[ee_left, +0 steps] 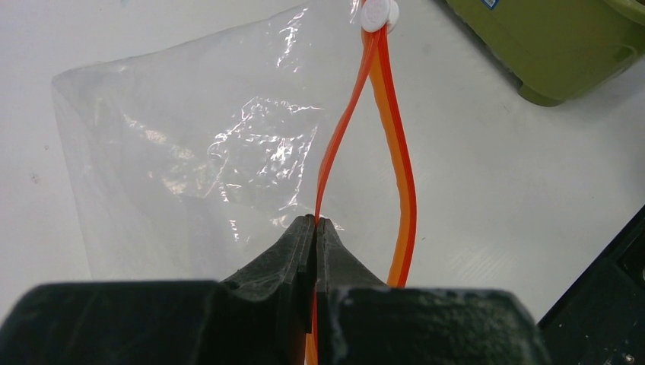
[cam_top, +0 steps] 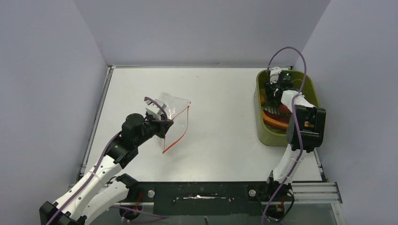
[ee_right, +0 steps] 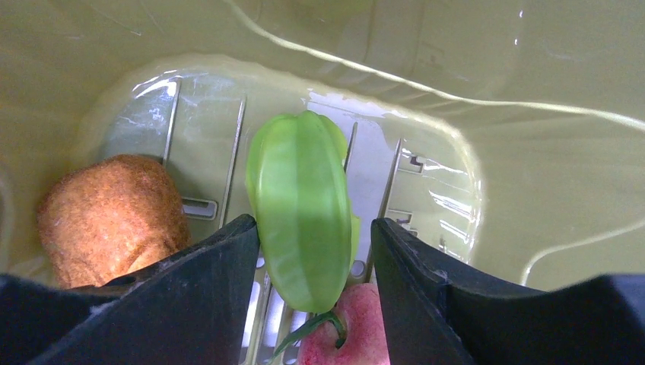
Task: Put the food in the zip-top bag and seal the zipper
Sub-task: Pick up the fake fruit from the bin.
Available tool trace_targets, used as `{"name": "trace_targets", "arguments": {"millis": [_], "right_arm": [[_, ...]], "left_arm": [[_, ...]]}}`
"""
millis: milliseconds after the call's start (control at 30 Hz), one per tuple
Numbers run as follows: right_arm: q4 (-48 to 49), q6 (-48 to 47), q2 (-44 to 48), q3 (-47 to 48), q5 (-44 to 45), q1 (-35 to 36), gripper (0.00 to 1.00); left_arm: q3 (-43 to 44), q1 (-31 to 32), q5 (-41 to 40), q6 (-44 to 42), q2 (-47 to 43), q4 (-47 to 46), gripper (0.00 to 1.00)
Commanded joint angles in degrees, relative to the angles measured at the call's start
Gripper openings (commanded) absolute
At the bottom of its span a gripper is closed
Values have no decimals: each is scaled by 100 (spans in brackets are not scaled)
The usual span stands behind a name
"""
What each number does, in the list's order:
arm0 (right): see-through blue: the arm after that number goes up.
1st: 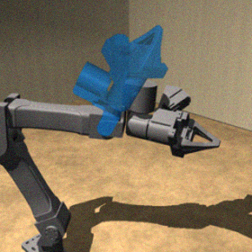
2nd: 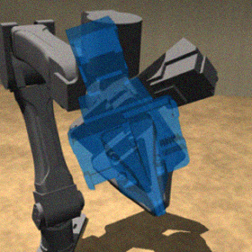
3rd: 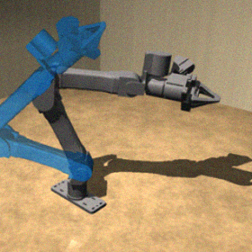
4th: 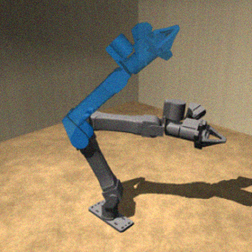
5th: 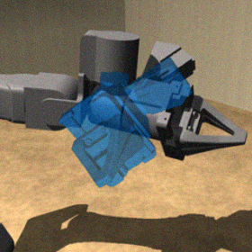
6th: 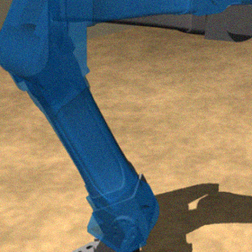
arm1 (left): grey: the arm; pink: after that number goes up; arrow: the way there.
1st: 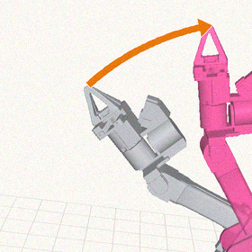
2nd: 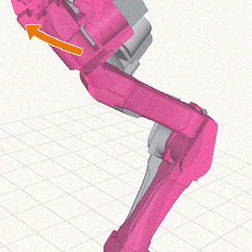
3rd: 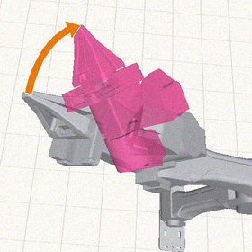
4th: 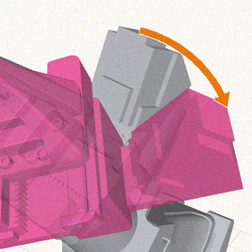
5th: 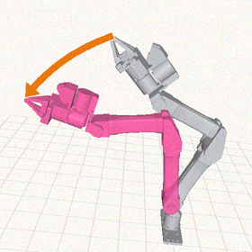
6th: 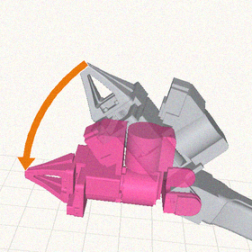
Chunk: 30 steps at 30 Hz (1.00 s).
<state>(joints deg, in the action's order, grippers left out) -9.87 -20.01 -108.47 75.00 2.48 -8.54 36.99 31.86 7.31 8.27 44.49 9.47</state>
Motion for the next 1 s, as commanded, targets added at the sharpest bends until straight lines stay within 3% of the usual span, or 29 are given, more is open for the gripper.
{"name": "trace_targets", "arguments": {"millis": [0, 400, 967], "right_arm": [[286, -12, 1, 245, 4, -26, 55], [431, 52, 266, 91, 99, -42, 42], [-58, 1441, 1657, -483, 705, 204, 29]], "left_arm": [[89, 31, -52, -78, -74, -148, 0], [89, 26, -47, -97, -87, -125, 0], [-51, 26, -236, -98, -128, -156, 0]]}}
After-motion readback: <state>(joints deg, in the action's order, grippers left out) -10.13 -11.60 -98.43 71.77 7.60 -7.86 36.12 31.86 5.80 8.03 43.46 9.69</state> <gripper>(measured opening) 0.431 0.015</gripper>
